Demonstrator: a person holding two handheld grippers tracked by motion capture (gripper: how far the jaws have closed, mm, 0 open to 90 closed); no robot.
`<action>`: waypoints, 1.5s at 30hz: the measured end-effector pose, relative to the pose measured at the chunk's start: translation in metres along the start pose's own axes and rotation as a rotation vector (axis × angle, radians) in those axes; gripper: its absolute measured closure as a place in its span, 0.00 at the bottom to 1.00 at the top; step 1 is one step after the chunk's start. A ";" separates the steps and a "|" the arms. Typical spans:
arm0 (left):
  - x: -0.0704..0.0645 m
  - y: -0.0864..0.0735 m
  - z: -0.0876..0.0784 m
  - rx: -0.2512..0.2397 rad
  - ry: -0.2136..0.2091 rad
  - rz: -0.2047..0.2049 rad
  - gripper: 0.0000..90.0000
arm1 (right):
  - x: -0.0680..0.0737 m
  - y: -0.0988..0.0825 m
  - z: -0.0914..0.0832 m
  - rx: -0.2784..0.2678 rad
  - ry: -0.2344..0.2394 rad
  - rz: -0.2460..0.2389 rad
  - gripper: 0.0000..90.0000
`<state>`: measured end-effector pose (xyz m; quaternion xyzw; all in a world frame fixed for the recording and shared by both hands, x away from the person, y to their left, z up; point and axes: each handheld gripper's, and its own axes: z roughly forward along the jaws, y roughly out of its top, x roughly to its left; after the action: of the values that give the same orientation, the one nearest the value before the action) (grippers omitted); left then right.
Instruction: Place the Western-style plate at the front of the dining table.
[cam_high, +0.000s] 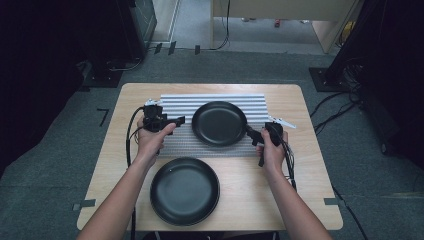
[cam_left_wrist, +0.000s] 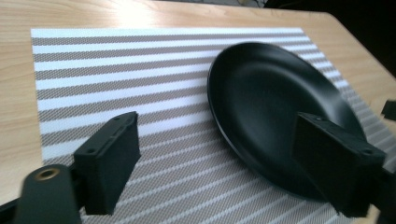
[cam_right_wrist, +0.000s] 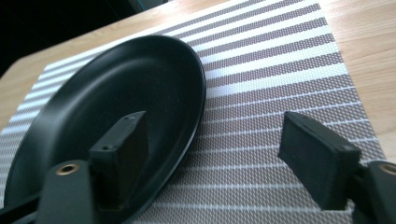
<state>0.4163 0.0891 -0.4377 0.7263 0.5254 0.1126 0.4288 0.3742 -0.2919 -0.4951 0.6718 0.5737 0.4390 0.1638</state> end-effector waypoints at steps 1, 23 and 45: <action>-0.001 -0.003 -0.003 0.001 0.003 0.003 0.15 | 0.000 -0.001 -0.001 0.000 0.001 -0.004 0.25; 0.003 -0.053 -0.053 -0.018 0.004 0.003 0.12 | -0.013 -0.018 -0.058 -0.018 -0.007 -0.140 0.27; 0.038 -0.106 -0.104 -0.057 0.052 -0.095 0.12 | -0.058 -0.041 -0.114 -0.042 -0.004 -0.143 0.28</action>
<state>0.2984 0.1828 -0.4640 0.6849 0.5666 0.1259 0.4404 0.2622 -0.3658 -0.4843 0.6263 0.6105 0.4369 0.2099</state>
